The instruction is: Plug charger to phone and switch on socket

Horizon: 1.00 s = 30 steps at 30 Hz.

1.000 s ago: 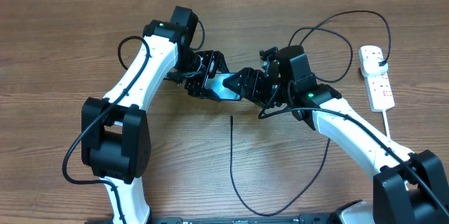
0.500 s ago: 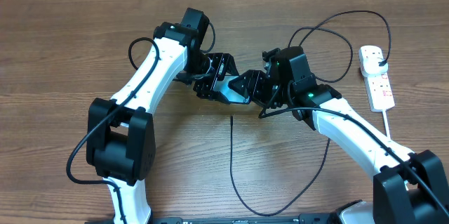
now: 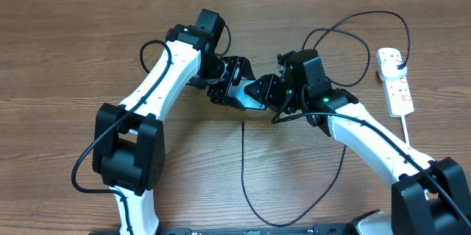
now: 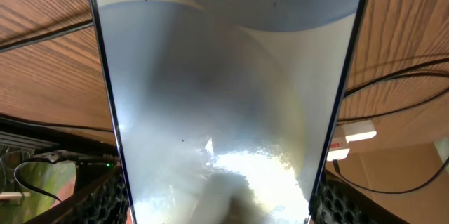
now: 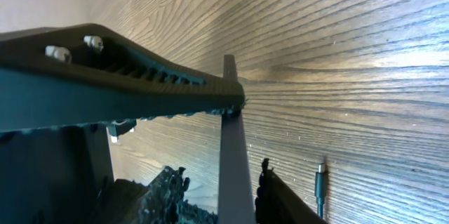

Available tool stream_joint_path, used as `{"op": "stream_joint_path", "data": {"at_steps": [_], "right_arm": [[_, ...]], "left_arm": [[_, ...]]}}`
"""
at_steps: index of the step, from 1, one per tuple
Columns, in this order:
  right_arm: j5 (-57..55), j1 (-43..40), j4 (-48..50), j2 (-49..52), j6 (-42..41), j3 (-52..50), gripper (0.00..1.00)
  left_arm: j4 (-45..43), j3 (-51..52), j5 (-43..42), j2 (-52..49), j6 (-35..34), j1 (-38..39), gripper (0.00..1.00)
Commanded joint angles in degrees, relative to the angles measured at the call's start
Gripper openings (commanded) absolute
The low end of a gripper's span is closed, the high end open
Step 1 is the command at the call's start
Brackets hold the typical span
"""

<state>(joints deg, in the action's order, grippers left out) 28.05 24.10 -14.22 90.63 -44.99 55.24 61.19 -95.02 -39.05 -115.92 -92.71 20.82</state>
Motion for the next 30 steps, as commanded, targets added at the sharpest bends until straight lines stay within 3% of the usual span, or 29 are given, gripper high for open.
{"op": "stream_joint_path", "data": {"at_steps": [1, 30], "right_arm": [[-1.0, 0.3, -0.1, 0.0, 0.0, 1.0, 0.33], [-1.1, 0.3, -0.2, 0.0, 0.0, 1.0, 0.10]], "left_arm": [[-0.4, -1.8, -2.5, 2.5, -0.8, 0.5, 0.04], [-0.4, -1.8, -2.4, 2.5, -0.7, 0.6, 0.04]]}}
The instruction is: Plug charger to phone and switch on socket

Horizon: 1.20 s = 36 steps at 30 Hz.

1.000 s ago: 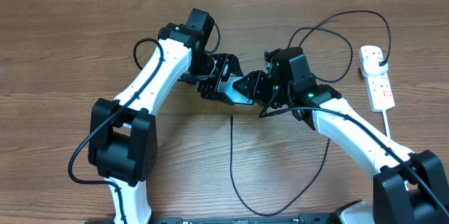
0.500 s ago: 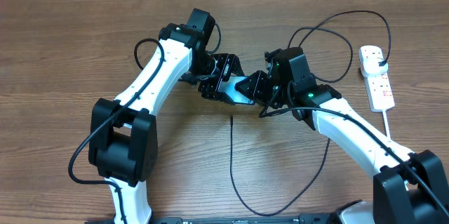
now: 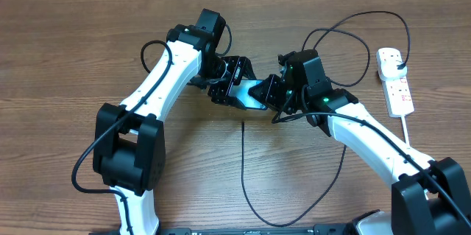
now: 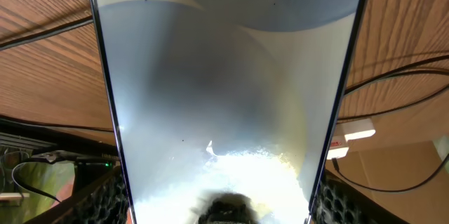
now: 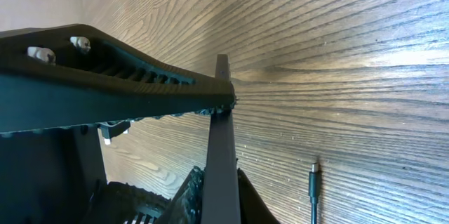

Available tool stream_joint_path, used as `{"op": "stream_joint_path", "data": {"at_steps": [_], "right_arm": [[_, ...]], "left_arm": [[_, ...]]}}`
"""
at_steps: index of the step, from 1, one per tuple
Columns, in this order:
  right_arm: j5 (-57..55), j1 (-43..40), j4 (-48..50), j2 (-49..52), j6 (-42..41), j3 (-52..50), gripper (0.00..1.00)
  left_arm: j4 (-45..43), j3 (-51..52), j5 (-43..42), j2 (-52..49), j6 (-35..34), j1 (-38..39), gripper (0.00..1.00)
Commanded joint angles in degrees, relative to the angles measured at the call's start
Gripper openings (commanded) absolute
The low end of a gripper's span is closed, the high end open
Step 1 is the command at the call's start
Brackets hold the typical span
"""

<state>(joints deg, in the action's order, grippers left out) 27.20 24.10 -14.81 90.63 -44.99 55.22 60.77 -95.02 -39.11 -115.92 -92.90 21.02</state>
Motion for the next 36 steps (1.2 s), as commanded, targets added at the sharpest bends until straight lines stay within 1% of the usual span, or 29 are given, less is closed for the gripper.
{"op": "stream_joint_path", "data": {"at_steps": [1, 7, 11, 12, 14, 15, 18, 20, 21, 22, 24, 27, 29, 31, 36], "right_arm": [[-0.2, 0.3, 0.4, 0.0, 0.0, 1.0, 0.10], [-0.2, 0.3, 0.3, 0.0, 0.0, 1.0, 0.08], [-0.2, 0.3, 0.3, 0.0, 0.0, 1.0, 0.04], [-0.2, 0.3, 0.3, 0.0, 0.0, 1.0, 0.04], [-0.2, 0.3, 0.3, 0.0, 0.0, 1.0, 0.04], [-0.2, 0.3, 0.4, 0.0, 0.0, 1.0, 0.04], [-0.2, 0.3, 0.3, 0.0, 0.0, 1.0, 0.04], [-0.2, 0.3, 0.3, 0.0, 0.0, 1.0, 0.04], [-0.2, 0.3, 0.3, 0.0, 0.0, 1.0, 0.04], [-0.2, 0.3, 0.3, 0.0, 0.0, 1.0, 0.04], [-0.2, 0.3, 0.3, 0.0, 0.0, 1.0, 0.04], [-0.2, 0.2, 0.4, 0.0, 0.0, 1.0, 0.04], [-0.3, 0.1, 0.4, 0.0, 0.0, 1.0, 0.04], [-0.4, -0.4, 0.3, 0.0, 0.0, 1.0, 0.04], [-0.4, -1.8, 0.3, 0.0, 0.0, 1.0, 0.04]], "left_arm": [[0.0, -1.8, -2.3, 2.5, -0.5, 0.4, 0.04], [0.0, -1.8, -2.3, 2.5, -0.5, 0.4, 0.04], [0.0, -1.8, -2.3, 2.5, -0.5, 0.4, 0.04], [0.0, -1.8, -2.3, 2.5, -0.5, 0.4, 0.06], [0.0, -1.8, -2.3, 2.5, -0.5, 0.4, 0.16], [0.0, -1.8, -2.2, 2.5, -0.5, 0.4, 0.26], [0.0, -1.8, -1.7, 2.5, 0.2, 0.3, 0.52], [0.0, -1.8, -0.9, 2.5, 2.6, 0.1, 0.75], [0.0, -1.8, -0.9, 2.5, 4.1, -0.2, 0.82], [0.0, -1.8, -0.9, 2.5, 5.0, -0.4, 0.86], [0.1, -1.8, -1.0, 2.5, 6.8, -0.9, 0.92], [0.5, -1.8, -1.0, 2.5, 9.7, -1.9, 0.98], [1.0, -1.8, -1.0, 2.5, 11.8, -2.8, 1.00], [1.8, -1.8, -1.4, 2.5, 15.6, -4.2, 1.00], [3.2, -1.8, -1.5, 2.5, 22.7, -7.0, 1.00]]}}
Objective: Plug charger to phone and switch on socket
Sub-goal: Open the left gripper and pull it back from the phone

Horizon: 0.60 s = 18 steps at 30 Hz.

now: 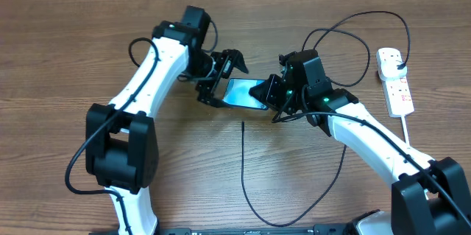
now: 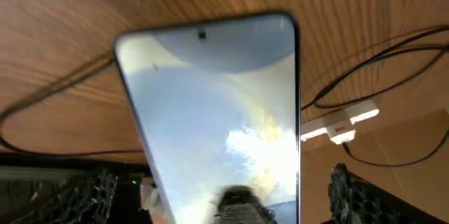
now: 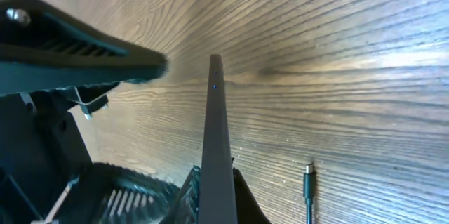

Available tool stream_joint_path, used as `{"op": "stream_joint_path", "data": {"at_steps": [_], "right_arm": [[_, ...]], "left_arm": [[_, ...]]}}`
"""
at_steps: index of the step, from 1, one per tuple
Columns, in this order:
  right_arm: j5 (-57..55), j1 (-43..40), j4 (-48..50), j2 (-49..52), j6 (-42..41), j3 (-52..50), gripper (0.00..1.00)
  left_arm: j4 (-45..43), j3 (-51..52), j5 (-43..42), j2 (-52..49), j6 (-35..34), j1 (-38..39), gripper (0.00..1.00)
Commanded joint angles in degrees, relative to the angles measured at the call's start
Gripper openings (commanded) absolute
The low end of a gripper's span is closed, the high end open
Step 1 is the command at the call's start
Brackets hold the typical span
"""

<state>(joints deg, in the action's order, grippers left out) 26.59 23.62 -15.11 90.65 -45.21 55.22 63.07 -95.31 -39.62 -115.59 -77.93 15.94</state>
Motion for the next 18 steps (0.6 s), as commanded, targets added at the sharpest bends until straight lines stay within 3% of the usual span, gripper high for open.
{"op": "stream_joint_path", "data": {"at_steps": [1, 8, 18], "right_arm": [[0.2, -1.6, 0.7, -0.1, 0.2, 1.0, 0.04], [0.5, -4.6, 0.6, -0.1, -9.0, 1.0, 0.04], [5.4, -9.4, 1.5, -0.1, -33.7, 1.0, 0.04]], "left_arm": [[1.4, -1.5, -1.0, 2.2, 9.0, -2.5, 1.00], [0.6, -1.6, -2.5, 2.8, 16.5, -5.5, 1.00], [-7.6, -1.6, -1.0, 9.7, 16.3, -6.6, 1.00]]}}
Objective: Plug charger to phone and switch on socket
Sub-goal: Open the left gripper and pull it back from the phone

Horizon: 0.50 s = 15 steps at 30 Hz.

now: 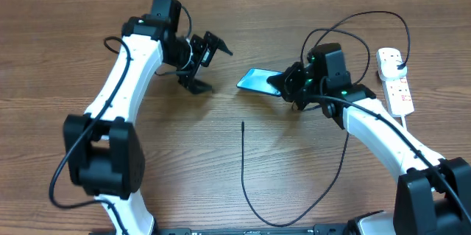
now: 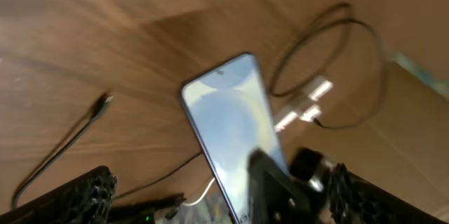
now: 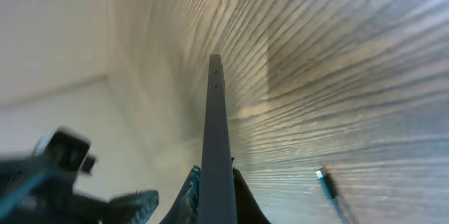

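Note:
The phone [image 1: 256,81], screen up and tilted, hangs above the table with my right gripper [image 1: 284,85] shut on its right end. In the right wrist view the phone [image 3: 216,126] shows edge-on between the fingers. My left gripper [image 1: 208,66] stands open and empty, well to the left of the phone. Its fingers [image 2: 76,197] frame the phone [image 2: 230,115] from a distance. The black cable's plug [image 1: 243,124] lies loose on the table in front of the phone, also seen as the plug [image 3: 323,177] and the plug [image 2: 105,102]. The white socket strip [image 1: 395,80] lies at the far right.
The black cable [image 1: 250,198] runs from the plug toward the table's front edge and loops back up behind my right arm to the socket strip. A second loop of cable [image 1: 353,29] lies behind the right gripper.
My left gripper, open, has moved farther up and to the left, away from the phone. My right gripper has moved a little right and back with the phone held in it.
At first my left gripper held the phone with the right gripper's fingers around its other end. Then the right fingers sat tight on it. Later the left gripper was open and drawn back, leaving the phone in the right gripper, where it is now.

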Available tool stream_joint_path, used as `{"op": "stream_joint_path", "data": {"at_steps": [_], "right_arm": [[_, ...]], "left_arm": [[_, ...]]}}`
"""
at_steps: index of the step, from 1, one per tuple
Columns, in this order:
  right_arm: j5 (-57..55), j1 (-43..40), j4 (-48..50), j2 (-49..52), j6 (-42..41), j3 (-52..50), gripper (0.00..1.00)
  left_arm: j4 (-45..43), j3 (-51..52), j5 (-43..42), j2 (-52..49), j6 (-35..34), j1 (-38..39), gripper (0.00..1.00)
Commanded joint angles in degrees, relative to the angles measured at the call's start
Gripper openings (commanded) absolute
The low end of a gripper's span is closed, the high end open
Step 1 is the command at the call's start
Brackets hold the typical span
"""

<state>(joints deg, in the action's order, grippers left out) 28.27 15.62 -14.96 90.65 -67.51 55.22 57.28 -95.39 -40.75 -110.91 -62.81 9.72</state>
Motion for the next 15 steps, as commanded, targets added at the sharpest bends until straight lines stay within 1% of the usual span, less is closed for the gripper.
{"op": "stream_joint_path", "data": {"at_steps": [1, 4, 7, 10, 13, 15], "right_arm": [[4.6, -1.8, 2.2, -0.1, -13.1, 1.0, 0.04], [8.3, -2.8, 7.4, -0.1, -16.9, 1.0, 0.04], [10.8, -3.0, 14.7, -0.1, -20.5, 1.0, 0.04], [11.8, -3.0, 21.9, -0.1, -25.7, 1.0, 0.04], [12.3, -3.0, 26.1, -0.1, -29.7, 1.0, 0.04], [12.4, -3.0, 30.0, -0.1, -31.9, 1.0, 0.04]], "left_arm": [[-2.7, -1.5, 0.9, 5.9, 0.8, -0.4, 1.00], [-4.4, -1.5, 2.5, 8.2, -0.4, -0.4, 1.00], [-5.7, -1.5, 2.1, 9.4, -1.6, -0.4, 1.00], [-9.9, -1.4, -0.4, 9.5, -2.6, -0.3, 1.00], [-13.3, -1.3, -3.4, 9.5, -3.7, -0.2, 1.00], [-13.9, -1.3, -3.1, 9.5, -4.3, 0.3, 1.00]]}}
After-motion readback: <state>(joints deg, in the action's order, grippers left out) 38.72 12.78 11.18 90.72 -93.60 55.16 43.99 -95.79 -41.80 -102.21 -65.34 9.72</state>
